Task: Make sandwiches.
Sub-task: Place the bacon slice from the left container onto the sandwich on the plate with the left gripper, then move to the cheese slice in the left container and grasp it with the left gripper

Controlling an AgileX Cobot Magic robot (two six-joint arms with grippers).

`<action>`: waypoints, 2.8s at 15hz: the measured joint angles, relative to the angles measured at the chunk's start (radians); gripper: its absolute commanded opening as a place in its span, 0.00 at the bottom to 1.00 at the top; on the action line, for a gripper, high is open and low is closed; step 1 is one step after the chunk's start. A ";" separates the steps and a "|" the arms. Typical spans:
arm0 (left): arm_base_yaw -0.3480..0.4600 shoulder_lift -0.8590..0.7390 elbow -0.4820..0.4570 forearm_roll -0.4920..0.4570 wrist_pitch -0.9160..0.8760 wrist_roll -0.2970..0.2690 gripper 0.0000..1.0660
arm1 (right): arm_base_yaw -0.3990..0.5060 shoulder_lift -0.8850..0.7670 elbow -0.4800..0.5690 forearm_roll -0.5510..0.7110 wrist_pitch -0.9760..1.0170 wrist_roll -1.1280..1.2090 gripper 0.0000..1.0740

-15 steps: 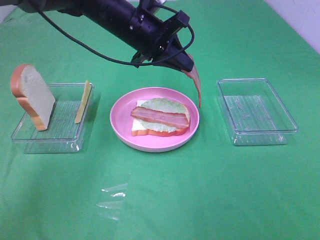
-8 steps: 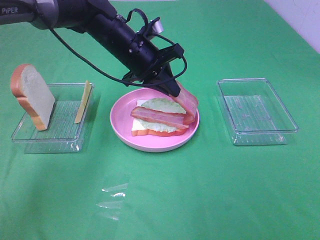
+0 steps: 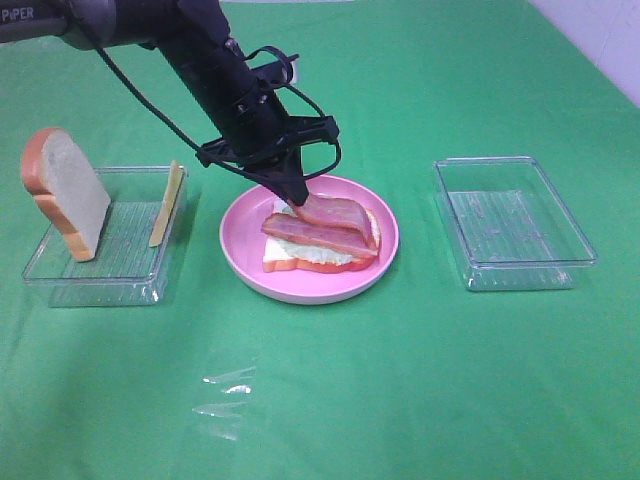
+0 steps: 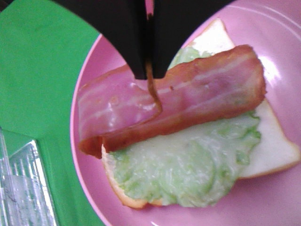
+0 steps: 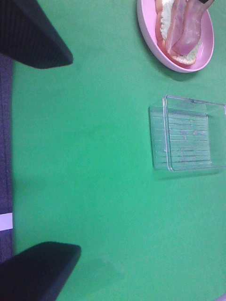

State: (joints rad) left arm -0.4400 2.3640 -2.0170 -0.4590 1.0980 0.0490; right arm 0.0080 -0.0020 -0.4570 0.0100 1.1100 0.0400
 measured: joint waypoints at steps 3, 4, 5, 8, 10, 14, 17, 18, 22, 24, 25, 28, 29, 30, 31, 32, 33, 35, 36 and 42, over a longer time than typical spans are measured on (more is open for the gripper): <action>0.000 0.000 -0.040 0.057 0.005 -0.049 0.00 | 0.000 0.000 0.000 0.000 0.000 0.000 0.89; 0.000 0.000 -0.040 0.060 0.006 -0.058 0.00 | 0.000 0.000 0.000 0.000 0.000 0.000 0.89; 0.000 0.000 -0.040 0.060 0.007 -0.060 0.00 | 0.000 0.000 0.000 0.000 0.000 0.000 0.89; 0.000 0.000 -0.040 0.081 0.010 -0.081 0.01 | 0.000 0.000 0.000 0.000 0.000 0.000 0.89; 0.000 0.000 -0.040 0.107 0.026 -0.088 0.28 | 0.000 0.000 0.000 0.000 0.000 0.000 0.89; 0.000 0.000 -0.043 0.139 0.059 -0.087 0.96 | 0.000 0.000 0.000 0.000 0.000 0.000 0.89; 0.000 0.000 -0.091 0.142 0.111 -0.063 0.96 | 0.000 0.000 0.000 0.000 0.000 0.000 0.89; 0.000 0.000 -0.123 0.146 0.112 -0.049 0.96 | 0.000 0.000 0.000 0.000 0.000 0.000 0.89; 0.000 -0.093 -0.138 0.302 0.113 -0.081 0.96 | 0.000 0.000 0.000 0.000 0.000 0.000 0.89; 0.009 -0.188 -0.061 0.392 0.114 -0.122 0.95 | 0.000 0.000 0.000 0.000 0.000 0.000 0.89; 0.026 -0.225 -0.018 0.410 0.114 -0.139 0.95 | 0.000 0.000 0.000 0.000 0.000 0.000 0.89; 0.118 -0.243 0.073 0.427 0.117 -0.181 0.94 | 0.000 0.000 0.000 0.000 0.000 0.000 0.89; 0.122 -0.235 0.078 0.427 0.118 -0.183 0.94 | 0.000 0.000 0.000 0.000 0.000 0.000 0.89; 0.122 -0.227 0.078 0.425 0.118 -0.186 0.94 | 0.000 0.000 0.000 0.000 0.000 0.000 0.89; 0.122 -0.222 0.078 0.425 0.118 -0.187 0.94 | 0.000 0.000 0.000 0.000 0.000 0.000 0.89; 0.122 -0.207 0.078 0.420 0.118 -0.192 0.94 | 0.000 0.000 0.000 0.000 0.000 0.000 0.89; 0.122 -0.189 0.075 0.416 0.118 -0.193 0.94 | 0.000 0.000 0.000 0.000 0.000 0.000 0.89; 0.122 -0.125 0.053 0.407 0.118 -0.193 0.94 | 0.000 0.000 0.000 0.000 0.000 0.000 0.89; 0.122 -0.115 0.050 0.407 0.118 -0.193 0.94 | 0.000 0.000 0.000 0.000 0.000 0.000 0.89; 0.122 -0.024 0.040 0.399 0.093 -0.193 0.87 | 0.000 0.000 0.000 0.000 0.000 0.000 0.89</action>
State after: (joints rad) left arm -0.3180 2.3400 -1.9770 -0.0600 1.1910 -0.1440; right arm 0.0080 -0.0020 -0.4570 0.0100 1.1100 0.0400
